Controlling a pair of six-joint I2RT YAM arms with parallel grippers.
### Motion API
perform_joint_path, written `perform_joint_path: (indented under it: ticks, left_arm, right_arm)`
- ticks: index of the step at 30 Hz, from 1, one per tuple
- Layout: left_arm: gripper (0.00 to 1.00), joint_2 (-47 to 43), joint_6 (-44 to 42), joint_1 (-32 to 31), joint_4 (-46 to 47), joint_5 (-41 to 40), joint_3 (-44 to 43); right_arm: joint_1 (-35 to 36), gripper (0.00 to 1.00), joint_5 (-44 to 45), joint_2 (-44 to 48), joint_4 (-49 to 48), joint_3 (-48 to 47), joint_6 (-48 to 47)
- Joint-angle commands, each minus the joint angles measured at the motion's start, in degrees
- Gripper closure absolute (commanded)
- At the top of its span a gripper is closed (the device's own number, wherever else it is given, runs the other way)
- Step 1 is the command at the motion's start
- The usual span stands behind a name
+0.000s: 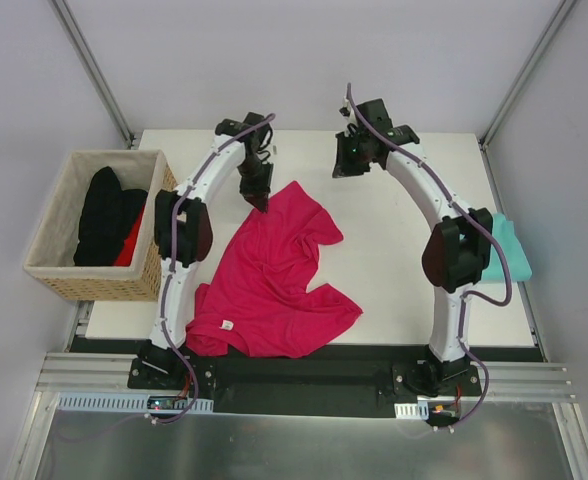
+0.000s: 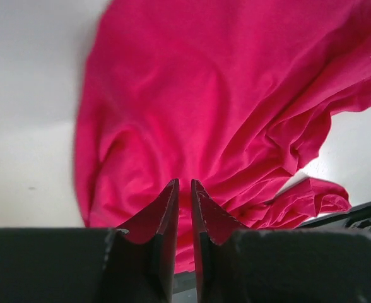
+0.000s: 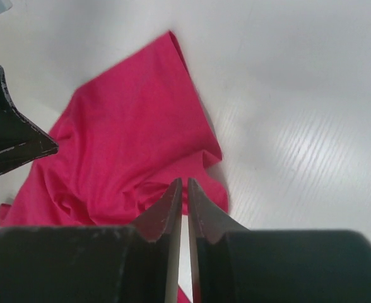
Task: Fold and stack the t-shirts
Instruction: Flatten out the tshirt
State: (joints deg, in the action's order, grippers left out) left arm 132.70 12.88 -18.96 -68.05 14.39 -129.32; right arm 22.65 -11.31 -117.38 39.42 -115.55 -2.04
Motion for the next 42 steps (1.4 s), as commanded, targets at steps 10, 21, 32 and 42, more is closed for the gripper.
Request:
perform_joint_path:
  ticks: [10, 21, 32, 42]
  left_arm:
    - [0.85, 8.2, -6.0, -4.2, -1.6, 6.6, -2.4]
    - [0.84, 10.6, -5.2, -4.2, -2.7, 5.3, 0.0]
    - [0.86, 11.3, -2.3, -3.1, -2.5, 1.5, -0.4]
    - [0.86, 10.9, 2.5, 3.2, -0.2, 0.1, -0.7]
  right_arm:
    - [0.6, 0.90, 1.8, 7.7, 2.2, 5.5, -0.2]
    - [1.0, 0.90, 1.0, 8.1, 2.9, 5.0, 0.0]
    - [1.1, 0.90, 0.8, 7.0, 4.3, 2.3, 0.1]
    - [1.2, 0.90, 1.3, 6.4, 5.9, 0.4, 0.1]
